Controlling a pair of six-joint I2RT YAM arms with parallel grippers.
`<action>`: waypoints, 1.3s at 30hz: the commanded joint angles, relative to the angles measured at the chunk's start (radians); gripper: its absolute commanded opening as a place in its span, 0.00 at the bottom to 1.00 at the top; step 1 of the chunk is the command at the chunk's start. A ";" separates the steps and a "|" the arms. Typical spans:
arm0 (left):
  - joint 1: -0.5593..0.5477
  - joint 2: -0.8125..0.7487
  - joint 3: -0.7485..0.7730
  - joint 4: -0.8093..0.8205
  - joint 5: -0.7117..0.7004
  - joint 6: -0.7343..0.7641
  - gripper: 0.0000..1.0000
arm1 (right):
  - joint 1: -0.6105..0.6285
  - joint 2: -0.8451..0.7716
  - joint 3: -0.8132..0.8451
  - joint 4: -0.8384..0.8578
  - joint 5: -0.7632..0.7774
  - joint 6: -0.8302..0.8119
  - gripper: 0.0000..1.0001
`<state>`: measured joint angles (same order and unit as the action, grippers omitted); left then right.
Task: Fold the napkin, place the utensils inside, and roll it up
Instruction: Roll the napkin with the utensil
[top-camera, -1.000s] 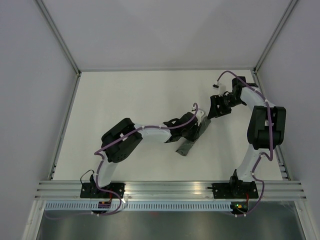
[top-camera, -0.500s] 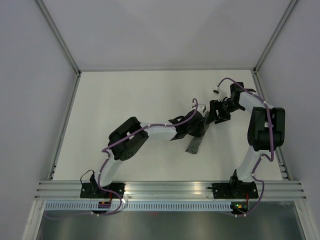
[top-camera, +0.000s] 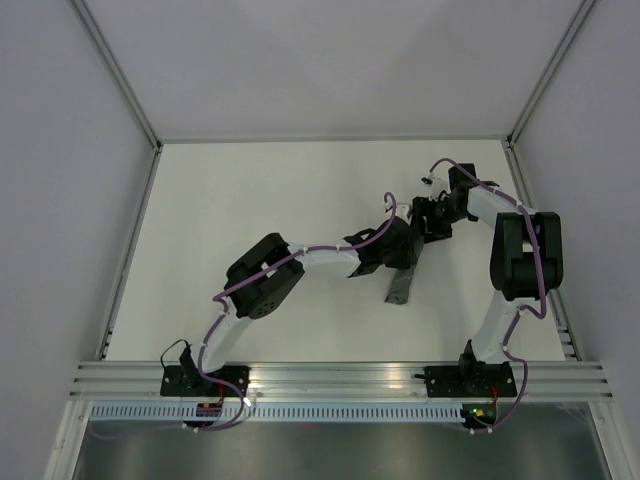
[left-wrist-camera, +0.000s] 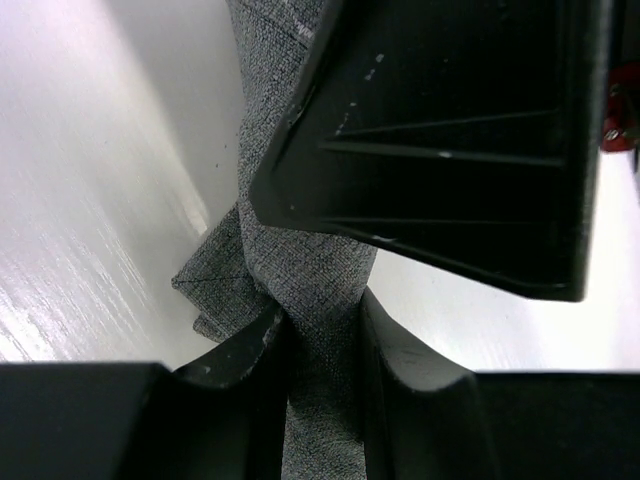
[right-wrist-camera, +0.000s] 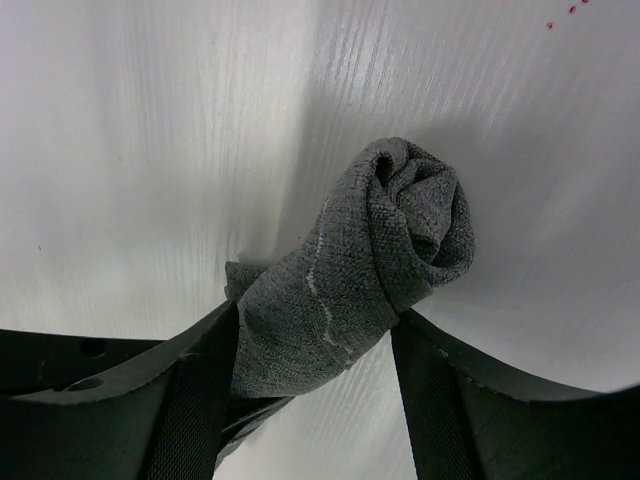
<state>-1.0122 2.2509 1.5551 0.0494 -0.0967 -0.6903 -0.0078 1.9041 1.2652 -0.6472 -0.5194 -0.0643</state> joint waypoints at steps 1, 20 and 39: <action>-0.003 0.073 0.026 -0.109 -0.012 -0.086 0.22 | 0.031 0.015 0.010 0.049 0.064 0.098 0.67; 0.021 -0.002 -0.032 0.035 -0.017 -0.049 0.49 | 0.042 0.059 0.051 0.075 0.217 0.037 0.27; 0.043 -0.085 -0.125 0.171 0.034 -0.006 0.54 | 0.094 0.090 0.122 0.073 0.421 0.008 0.25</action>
<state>-0.9764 2.2246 1.4570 0.2043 -0.0856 -0.7422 0.0830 1.9629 1.3514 -0.5972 -0.2771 -0.0334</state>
